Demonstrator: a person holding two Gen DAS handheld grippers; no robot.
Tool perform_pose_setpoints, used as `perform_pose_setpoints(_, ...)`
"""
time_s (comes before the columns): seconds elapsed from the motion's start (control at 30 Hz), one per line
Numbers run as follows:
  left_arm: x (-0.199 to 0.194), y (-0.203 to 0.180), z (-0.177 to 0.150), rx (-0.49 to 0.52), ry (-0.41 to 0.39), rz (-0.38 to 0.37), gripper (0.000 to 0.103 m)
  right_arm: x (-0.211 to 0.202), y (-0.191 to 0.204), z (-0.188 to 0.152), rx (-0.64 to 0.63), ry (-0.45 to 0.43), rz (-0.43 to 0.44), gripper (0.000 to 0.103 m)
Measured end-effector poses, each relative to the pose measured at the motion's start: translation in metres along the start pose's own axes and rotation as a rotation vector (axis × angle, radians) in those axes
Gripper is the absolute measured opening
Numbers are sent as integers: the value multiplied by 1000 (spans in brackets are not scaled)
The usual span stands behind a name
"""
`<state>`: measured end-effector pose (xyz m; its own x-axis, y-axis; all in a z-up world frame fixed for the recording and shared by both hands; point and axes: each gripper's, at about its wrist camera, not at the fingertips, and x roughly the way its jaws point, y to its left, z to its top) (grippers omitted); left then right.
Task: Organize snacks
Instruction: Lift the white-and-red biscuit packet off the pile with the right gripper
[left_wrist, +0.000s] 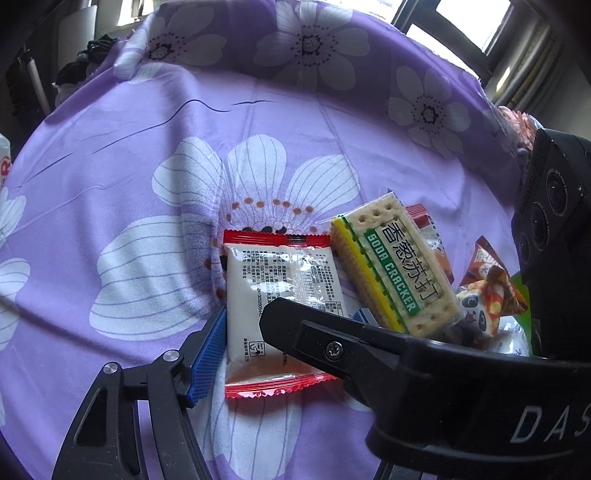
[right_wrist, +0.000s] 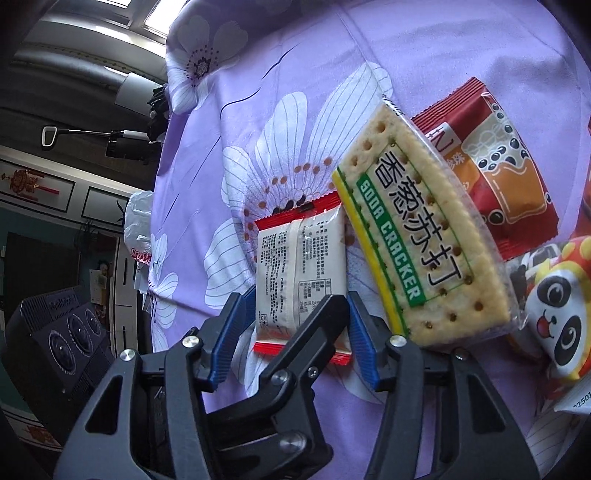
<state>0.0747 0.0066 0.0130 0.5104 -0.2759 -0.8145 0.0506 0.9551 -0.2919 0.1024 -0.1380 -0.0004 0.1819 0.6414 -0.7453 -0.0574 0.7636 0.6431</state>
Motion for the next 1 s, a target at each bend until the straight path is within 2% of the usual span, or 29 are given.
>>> perform_pose_setpoints(0.47,1,-7,1,27,-2,-44,63,-2,-7,-1,49,5,48,57)
perform_pose_setpoints(0.63,-5,-19,-3,61,-2,-33,63,-11,-12,-8,75,10,71,58)
perform_pose_setpoints(1.0,-11,-26,-12,92,0,-35,63,-22,-12,-22,86,-12,49,57)
